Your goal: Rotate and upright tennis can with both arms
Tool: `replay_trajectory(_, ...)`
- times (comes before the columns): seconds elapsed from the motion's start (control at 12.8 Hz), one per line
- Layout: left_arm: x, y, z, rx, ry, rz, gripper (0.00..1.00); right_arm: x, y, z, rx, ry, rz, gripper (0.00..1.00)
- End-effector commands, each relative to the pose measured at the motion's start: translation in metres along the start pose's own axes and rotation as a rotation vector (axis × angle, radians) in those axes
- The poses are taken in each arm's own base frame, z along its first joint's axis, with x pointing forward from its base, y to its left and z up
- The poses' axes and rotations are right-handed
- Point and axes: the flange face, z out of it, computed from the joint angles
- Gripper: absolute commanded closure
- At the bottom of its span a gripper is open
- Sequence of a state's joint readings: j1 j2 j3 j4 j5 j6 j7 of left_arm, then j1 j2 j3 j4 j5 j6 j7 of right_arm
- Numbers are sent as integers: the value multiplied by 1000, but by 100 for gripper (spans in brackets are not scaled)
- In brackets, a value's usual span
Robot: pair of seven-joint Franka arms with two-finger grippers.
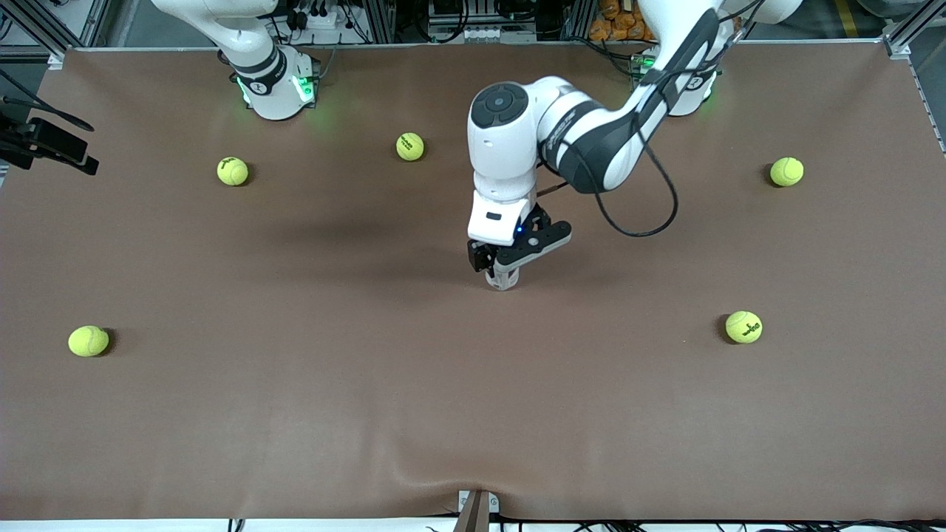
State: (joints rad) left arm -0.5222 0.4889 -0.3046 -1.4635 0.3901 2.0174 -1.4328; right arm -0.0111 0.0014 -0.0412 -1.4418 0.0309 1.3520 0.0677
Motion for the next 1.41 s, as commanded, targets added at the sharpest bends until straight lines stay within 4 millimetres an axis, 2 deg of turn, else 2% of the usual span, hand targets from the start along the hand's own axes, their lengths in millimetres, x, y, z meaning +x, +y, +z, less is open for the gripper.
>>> replay_trajectory(0.0, 15, -12, -41, -15, -20, -34, 0, -6, -4, -2, 6, 6, 1, 0)
replay_trajectory(0.16, 43, -32, -58, -3, -53, -73, 0, -6, -5, -2, 4, 6, -1, 0)
replay_trajectory(0.24, 54, -44, -74, 2, -71, -45, 0, -6, -4, -3, 3, 8, 0, 0)
replay_trajectory(0.39, 87, -75, -100, 13, -100, -37, 0, -6, -4, -3, 2, 8, 1, 0)
replay_trajectory(0.63, 116, -112, -131, 22, -131, 20, 0, -6, -4, -3, 0, 8, 1, 0)
replay_trajectory(0.94, 173, -198, -174, 45, -209, 174, 0, -6, -4, -2, 0, 7, 1, 0)
replay_trajectory(1.1, 196, -238, -186, 53, -235, 258, 0, -6, -4, -2, 0, 7, 0, 0)
replay_trajectory(1.33, 222, -293, -193, 53, -239, 394, 0, -7, -4, -3, 0, 8, 0, 0)
